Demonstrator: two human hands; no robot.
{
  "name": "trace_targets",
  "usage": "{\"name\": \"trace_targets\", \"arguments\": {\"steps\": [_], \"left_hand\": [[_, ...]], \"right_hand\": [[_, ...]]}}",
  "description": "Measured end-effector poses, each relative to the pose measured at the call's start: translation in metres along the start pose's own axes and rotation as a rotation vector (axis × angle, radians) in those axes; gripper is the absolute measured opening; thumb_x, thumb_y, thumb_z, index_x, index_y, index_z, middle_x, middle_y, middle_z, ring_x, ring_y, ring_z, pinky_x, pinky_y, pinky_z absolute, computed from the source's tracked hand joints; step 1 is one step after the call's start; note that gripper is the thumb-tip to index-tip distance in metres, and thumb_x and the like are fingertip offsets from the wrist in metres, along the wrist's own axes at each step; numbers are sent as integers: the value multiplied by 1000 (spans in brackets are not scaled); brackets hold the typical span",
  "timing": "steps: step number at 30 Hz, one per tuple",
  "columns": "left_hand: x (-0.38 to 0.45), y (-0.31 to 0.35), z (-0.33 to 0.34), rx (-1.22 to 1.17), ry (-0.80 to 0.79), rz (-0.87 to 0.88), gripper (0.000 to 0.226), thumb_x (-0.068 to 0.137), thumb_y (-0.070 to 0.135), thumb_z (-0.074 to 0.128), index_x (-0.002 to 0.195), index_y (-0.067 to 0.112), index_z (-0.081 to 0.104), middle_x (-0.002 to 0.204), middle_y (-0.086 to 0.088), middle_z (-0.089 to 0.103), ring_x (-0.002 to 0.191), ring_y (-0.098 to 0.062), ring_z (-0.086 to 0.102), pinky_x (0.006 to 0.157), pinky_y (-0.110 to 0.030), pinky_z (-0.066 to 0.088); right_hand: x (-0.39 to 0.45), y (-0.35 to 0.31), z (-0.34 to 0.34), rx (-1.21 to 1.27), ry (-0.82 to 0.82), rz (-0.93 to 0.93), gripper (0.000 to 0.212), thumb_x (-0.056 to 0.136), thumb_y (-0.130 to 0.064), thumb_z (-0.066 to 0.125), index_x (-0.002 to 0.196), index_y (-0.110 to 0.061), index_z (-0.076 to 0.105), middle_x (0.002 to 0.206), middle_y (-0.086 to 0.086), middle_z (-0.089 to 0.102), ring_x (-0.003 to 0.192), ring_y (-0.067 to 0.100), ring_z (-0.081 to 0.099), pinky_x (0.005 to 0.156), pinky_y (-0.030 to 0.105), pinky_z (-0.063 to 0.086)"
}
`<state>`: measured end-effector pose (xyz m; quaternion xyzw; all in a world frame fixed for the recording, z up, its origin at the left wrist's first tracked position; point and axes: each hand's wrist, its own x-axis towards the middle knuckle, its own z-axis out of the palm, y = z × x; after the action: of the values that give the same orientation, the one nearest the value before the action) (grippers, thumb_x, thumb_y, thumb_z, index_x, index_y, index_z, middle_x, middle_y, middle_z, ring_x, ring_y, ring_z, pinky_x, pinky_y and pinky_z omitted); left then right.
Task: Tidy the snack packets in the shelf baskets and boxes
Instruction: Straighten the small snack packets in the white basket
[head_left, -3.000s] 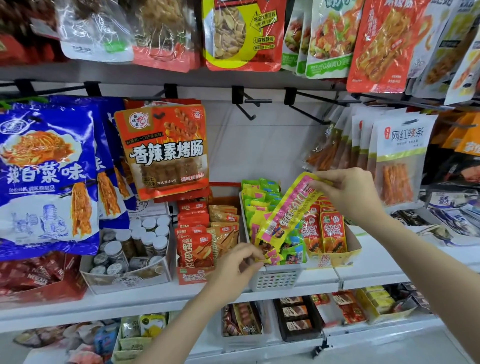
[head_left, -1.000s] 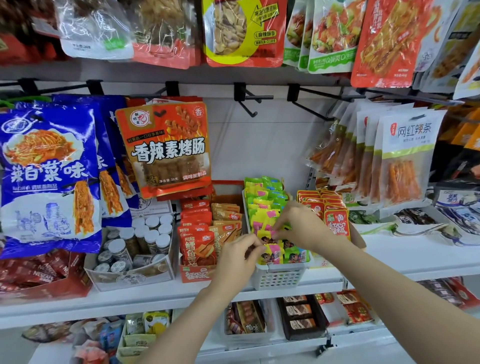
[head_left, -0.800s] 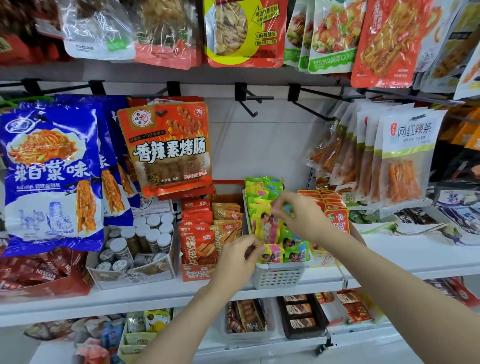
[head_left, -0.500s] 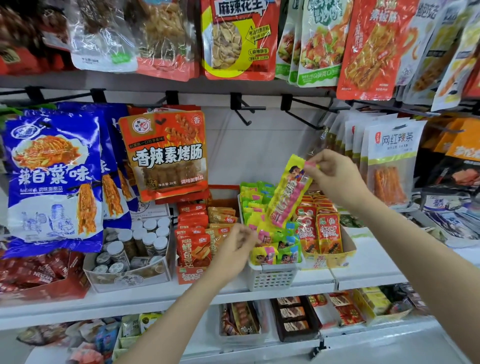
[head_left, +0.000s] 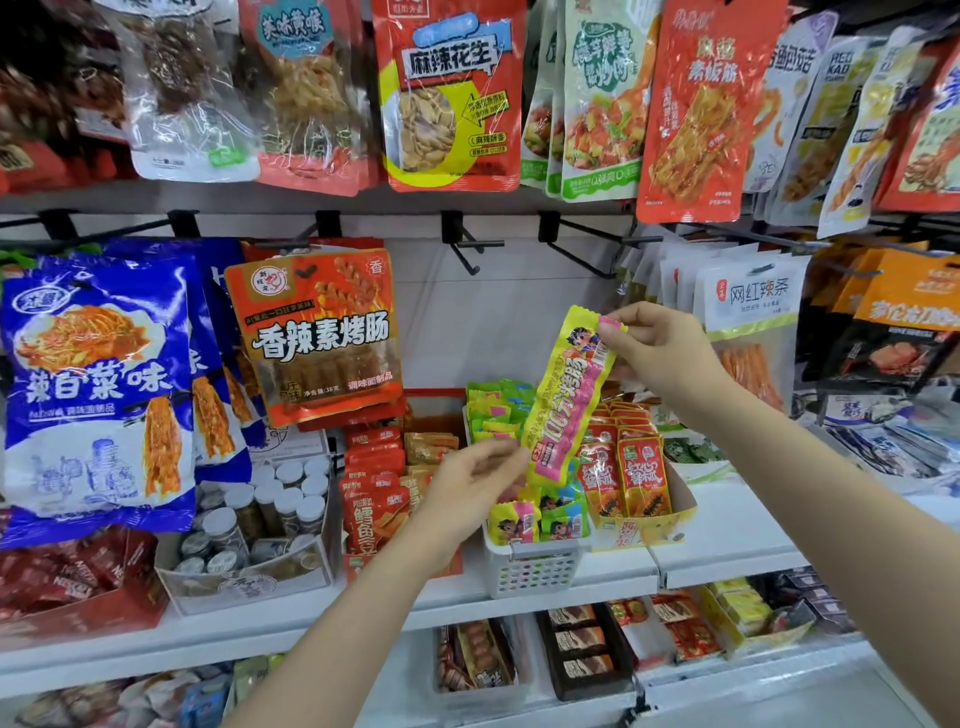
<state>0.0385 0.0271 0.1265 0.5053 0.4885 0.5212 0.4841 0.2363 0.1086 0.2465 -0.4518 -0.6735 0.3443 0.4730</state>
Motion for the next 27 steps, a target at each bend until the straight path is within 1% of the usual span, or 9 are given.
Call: {"name": "trace_targets", "arguments": {"steps": [3,8,10,13,16,19,21,25,27], "left_hand": [[-3,1,1,26,18,56,8,90,17,68,87,10,68,78,5,69,75,-7,65,70,-16,50],[-10,3,-2,-246,-43,-70,19,92,12,62,75,4,56,79,-10,63,88,-24,63,93,-37,55],[-12,5,-2,-410,-121,-147,18,90,18,61,83,2,57,97,-21,66,99,-32,63,94,-45,55],[-16,10,0,-791,-294,-311,52,97,42,46,125,-2,54,128,-31,59,113,-40,61,87,-47,57],[-17,16,2,-987,-378,-375,51,94,33,54,134,1,52,132,-29,57,92,-30,69,74,-33,60],[-17,19,4,-972,-366,-331,48,75,8,80,119,-2,65,115,-23,66,75,-21,65,69,-29,59],[-16,20,7,-861,-305,-295,39,74,6,79,110,1,65,99,-16,70,74,-20,66,68,-28,59],[-15,16,15,-363,64,-118,31,72,7,78,99,7,63,97,-9,75,82,-18,72,68,-26,58],[-15,12,17,-256,165,-42,26,77,4,78,98,6,65,98,-8,76,86,-20,73,66,-25,57]], "right_hand": [[3,-1,0,59,-2,41,9,94,-21,62,89,-14,62,77,3,76,77,15,74,66,28,61],[3,6,-2,56,20,67,10,93,-22,63,87,-15,62,76,0,76,77,15,74,63,26,60],[1,9,-1,90,17,70,9,94,-20,63,86,-16,62,76,0,76,78,16,74,63,26,60],[-3,10,4,169,-23,49,8,95,-17,61,88,-14,61,79,3,75,80,17,73,67,27,60],[-6,8,9,262,-74,16,7,96,-17,59,91,-13,60,86,6,74,81,16,70,73,28,59],[-7,6,11,269,-76,-2,12,96,-14,59,100,-3,62,91,11,71,85,18,69,78,31,60],[-7,5,10,227,-100,42,22,97,-18,57,110,-4,65,94,9,71,89,21,70,80,34,60],[-5,3,3,388,-221,246,40,99,-44,44,117,-15,65,96,6,76,92,19,73,74,31,60],[-5,4,1,334,-236,226,35,95,-43,54,118,-18,62,98,6,76,93,19,73,75,29,60]]}}
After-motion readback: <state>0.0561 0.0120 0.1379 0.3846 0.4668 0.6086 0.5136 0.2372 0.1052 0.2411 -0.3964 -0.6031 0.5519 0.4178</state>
